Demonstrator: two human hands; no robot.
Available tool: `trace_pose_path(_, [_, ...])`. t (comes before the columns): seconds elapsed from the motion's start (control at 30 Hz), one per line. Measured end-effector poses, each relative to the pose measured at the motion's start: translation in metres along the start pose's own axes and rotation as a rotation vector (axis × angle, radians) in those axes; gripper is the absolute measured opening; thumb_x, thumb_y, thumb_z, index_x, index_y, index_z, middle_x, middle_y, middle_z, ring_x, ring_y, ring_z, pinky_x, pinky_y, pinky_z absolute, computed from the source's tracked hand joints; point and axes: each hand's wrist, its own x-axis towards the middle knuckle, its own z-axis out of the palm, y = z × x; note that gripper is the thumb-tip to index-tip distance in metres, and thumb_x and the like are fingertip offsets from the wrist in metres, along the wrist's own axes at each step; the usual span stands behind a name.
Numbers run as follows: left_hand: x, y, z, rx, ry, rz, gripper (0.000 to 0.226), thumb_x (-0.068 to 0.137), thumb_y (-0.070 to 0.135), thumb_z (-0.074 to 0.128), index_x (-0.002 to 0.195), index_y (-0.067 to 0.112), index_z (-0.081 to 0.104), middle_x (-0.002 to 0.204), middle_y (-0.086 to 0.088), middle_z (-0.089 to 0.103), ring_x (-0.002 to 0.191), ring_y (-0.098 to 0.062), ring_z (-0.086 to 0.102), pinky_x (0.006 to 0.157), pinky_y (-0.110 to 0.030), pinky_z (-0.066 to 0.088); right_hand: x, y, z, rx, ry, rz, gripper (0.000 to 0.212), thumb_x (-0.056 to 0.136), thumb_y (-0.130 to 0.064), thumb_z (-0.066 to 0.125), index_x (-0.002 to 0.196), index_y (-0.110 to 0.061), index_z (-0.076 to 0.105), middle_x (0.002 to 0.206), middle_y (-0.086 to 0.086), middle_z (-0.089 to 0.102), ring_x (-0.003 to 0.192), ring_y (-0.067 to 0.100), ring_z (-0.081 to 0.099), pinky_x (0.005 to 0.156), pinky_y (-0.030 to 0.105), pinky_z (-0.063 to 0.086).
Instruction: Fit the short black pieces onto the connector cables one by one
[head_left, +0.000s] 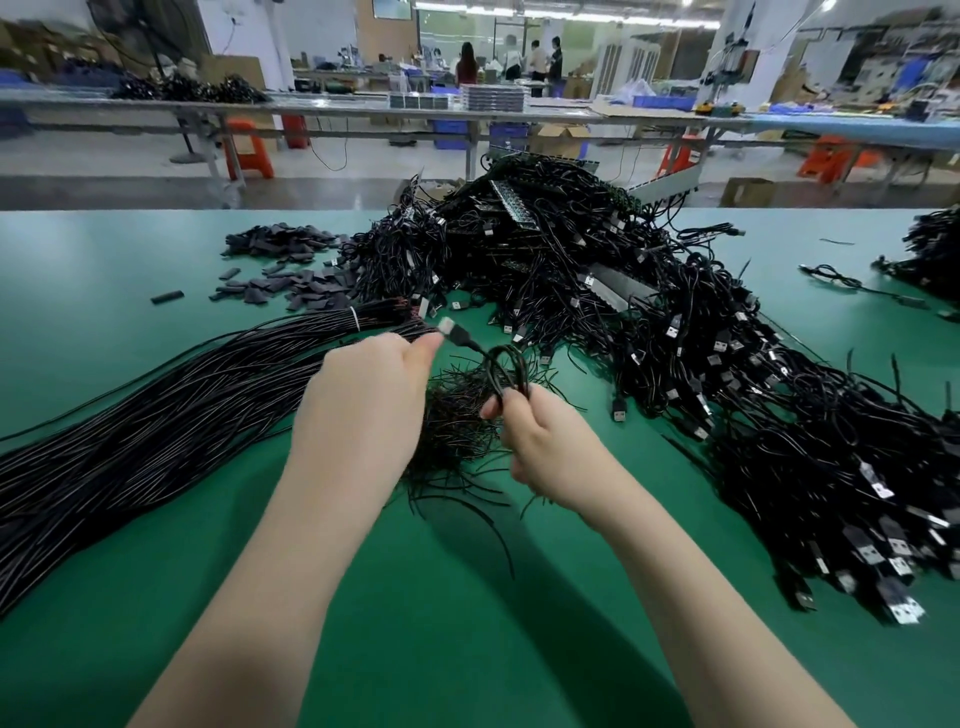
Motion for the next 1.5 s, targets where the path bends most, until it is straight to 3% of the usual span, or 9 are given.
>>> trace_pose_path(0.07, [0.004, -0.003, 0.005, 0.111, 0.072, 0.183, 0.032, 0.100, 0.028, 0.048, 0.129, 0.017, 0.056, 0.113, -0.005, 0.066, 0.101, -0.023, 0.062, 0.085, -0.040, 0.052, 0.004, 0.012, -0.007, 0.173, -0.088, 0.154, 0.027, 0.101, -0.019, 0.029, 0.086, -0.018, 0.051, 0.052, -0.010, 0.036, 0.041, 0.009, 0.031, 0.042, 0.021, 0.024])
trace_pose_path(0.17, [0.008, -0.002, 0.023, 0.446, -0.217, 0.619, 0.071, 0.094, 0.031, 0.060, 0.154, 0.028, 0.021, 0.158, 0.000, 0.029, 0.142, -0.024, 0.028, 0.113, -0.042, 0.032, 0.003, 0.024, -0.018, 0.302, -0.286, 0.269, 0.023, 0.100, -0.021, 0.032, 0.085, -0.017, 0.049, 0.054, -0.009, 0.027, 0.041, 0.010, 0.022, 0.043, 0.020, 0.015])
trace_pose_path(0.27, [0.003, -0.005, 0.037, 0.418, -0.442, 0.797, 0.057, 0.094, 0.043, 0.056, 0.147, 0.033, 0.037, 0.150, 0.010, 0.041, 0.133, -0.016, 0.043, 0.104, -0.034, 0.039, 0.000, 0.029, -0.023, 0.219, -0.485, 0.301, 0.029, 0.104, -0.026, 0.031, 0.080, -0.019, 0.047, 0.054, -0.008, 0.026, 0.040, 0.008, 0.020, 0.041, 0.017, 0.016])
trace_pose_path(0.4, [-0.005, -0.013, 0.042, 0.362, -0.641, 0.705, 0.050, 0.096, 0.045, 0.053, 0.143, 0.031, 0.044, 0.135, 0.008, 0.049, 0.119, -0.017, 0.053, 0.093, -0.037, 0.047, -0.004, 0.033, -0.030, 0.042, -0.686, 0.319, 0.029, 0.103, -0.025, 0.030, 0.082, -0.019, 0.047, 0.057, -0.006, 0.027, 0.041, 0.010, 0.023, 0.040, 0.020, 0.022])
trace_pose_path(0.67, [-0.040, -0.026, 0.054, 0.477, -0.553, 0.713, 0.037, 0.104, 0.045, 0.031, 0.129, 0.025, 0.048, 0.123, 0.005, 0.053, 0.098, -0.020, 0.062, 0.076, -0.033, 0.051, -0.007, 0.046, -0.029, 0.151, -0.832, 0.357, 0.030, 0.105, -0.035, 0.033, 0.084, -0.019, 0.048, 0.062, -0.003, 0.033, 0.042, 0.009, 0.023, 0.039, 0.018, 0.020])
trace_pose_path(0.8, [-0.041, -0.032, 0.056, 0.405, -0.417, 0.631, 0.031, 0.106, 0.036, 0.033, 0.119, 0.020, 0.056, 0.109, 0.002, 0.057, 0.085, -0.023, 0.064, 0.068, -0.037, 0.053, 0.000, 0.047, -0.039, 0.179, -0.720, 0.327, 0.052, 0.093, -0.063, 0.036, 0.095, -0.021, 0.067, 0.064, -0.006, 0.046, 0.046, 0.009, 0.034, 0.043, 0.018, 0.027])
trace_pose_path(1.03, [-0.035, -0.043, 0.078, -0.202, -0.097, 0.021, 0.032, 0.104, 0.032, 0.039, 0.120, 0.013, 0.058, 0.102, 0.001, 0.062, 0.087, -0.015, 0.062, 0.076, -0.036, 0.051, 0.012, 0.066, -0.055, 0.024, 0.153, 0.119, 0.037, 0.094, -0.056, 0.047, 0.093, -0.030, 0.072, 0.070, -0.012, 0.064, 0.057, 0.010, 0.056, 0.056, 0.023, 0.041])
trace_pose_path(1.17, [-0.039, -0.049, 0.094, -0.172, -0.046, 0.043, 0.037, 0.104, 0.029, 0.036, 0.125, 0.006, 0.056, 0.120, -0.006, 0.062, 0.105, -0.025, 0.060, 0.083, -0.036, 0.047, 0.013, 0.078, -0.032, -0.485, 0.127, 0.000, 0.027, 0.086, -0.050, 0.064, 0.104, -0.031, 0.072, 0.095, -0.013, 0.064, 0.081, 0.008, 0.059, 0.072, 0.027, 0.050])
trace_pose_path(1.5, [-0.033, -0.052, 0.098, -0.212, -0.055, 0.110, 0.036, 0.103, 0.028, 0.038, 0.124, 0.005, 0.059, 0.119, -0.005, 0.065, 0.102, -0.025, 0.062, 0.087, -0.047, 0.050, 0.019, 0.084, -0.005, -0.676, 0.223, 0.052, 0.020, 0.093, -0.040, 0.059, 0.094, -0.022, 0.068, 0.091, -0.007, 0.053, 0.092, 0.016, 0.052, 0.066, 0.028, 0.041])
